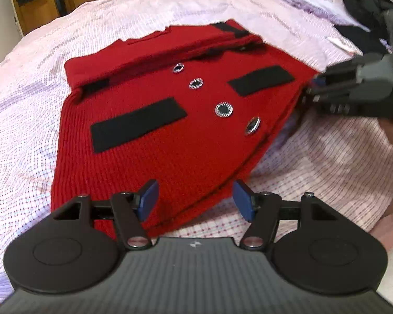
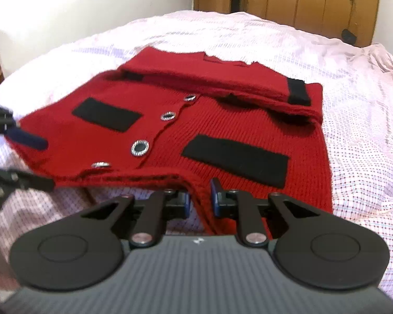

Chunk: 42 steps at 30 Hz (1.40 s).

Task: Fold small clothes
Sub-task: 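Move both grippers back over the cardigan toward its hem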

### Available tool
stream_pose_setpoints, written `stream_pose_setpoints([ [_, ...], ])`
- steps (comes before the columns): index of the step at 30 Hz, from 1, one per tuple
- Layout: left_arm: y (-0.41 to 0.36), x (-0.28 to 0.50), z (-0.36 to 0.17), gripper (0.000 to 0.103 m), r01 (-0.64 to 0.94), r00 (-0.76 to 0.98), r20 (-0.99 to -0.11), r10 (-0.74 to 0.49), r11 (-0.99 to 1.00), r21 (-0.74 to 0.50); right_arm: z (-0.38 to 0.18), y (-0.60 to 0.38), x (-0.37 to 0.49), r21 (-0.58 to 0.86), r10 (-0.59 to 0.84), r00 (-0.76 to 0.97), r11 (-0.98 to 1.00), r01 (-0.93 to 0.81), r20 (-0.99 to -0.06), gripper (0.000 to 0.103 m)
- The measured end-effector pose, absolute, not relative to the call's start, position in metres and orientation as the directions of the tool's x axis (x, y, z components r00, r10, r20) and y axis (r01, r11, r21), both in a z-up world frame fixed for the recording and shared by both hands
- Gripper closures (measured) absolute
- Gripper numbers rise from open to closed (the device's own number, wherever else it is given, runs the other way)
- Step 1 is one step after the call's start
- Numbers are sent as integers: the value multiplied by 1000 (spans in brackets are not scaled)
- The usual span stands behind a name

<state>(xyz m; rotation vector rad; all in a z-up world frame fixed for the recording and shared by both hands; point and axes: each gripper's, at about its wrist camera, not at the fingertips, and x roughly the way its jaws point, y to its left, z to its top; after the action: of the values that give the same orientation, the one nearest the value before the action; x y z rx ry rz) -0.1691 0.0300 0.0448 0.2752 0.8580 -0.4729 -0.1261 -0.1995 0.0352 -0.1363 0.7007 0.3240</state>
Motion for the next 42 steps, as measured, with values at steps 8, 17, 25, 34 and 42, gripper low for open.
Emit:
stream_pose_setpoints([
  [8,32,-166,32,35,450,601,-785,-154,876,173,42,-205,-125,14,251,732,949,-314,-634,85],
  [17,28,-181,33,35,501,595,-775,-213,853,150,46,-216,-115,122,276,720,958,-259,-637,85],
  [25,30,-167,20,35,412,692,-721,-37,841,351,46,-215,-121,82,269,721,956,-283,-638,85],
  [34,48,-156,18,41,351,716,-697,-46,886,302,31,-237,-147,-40,141,720,973,-229,-679,83],
  [42,47,-159,19,61,325,724,-687,-57,907,268,25,-249,-152,-17,129,735,982,-187,-666,84],
])
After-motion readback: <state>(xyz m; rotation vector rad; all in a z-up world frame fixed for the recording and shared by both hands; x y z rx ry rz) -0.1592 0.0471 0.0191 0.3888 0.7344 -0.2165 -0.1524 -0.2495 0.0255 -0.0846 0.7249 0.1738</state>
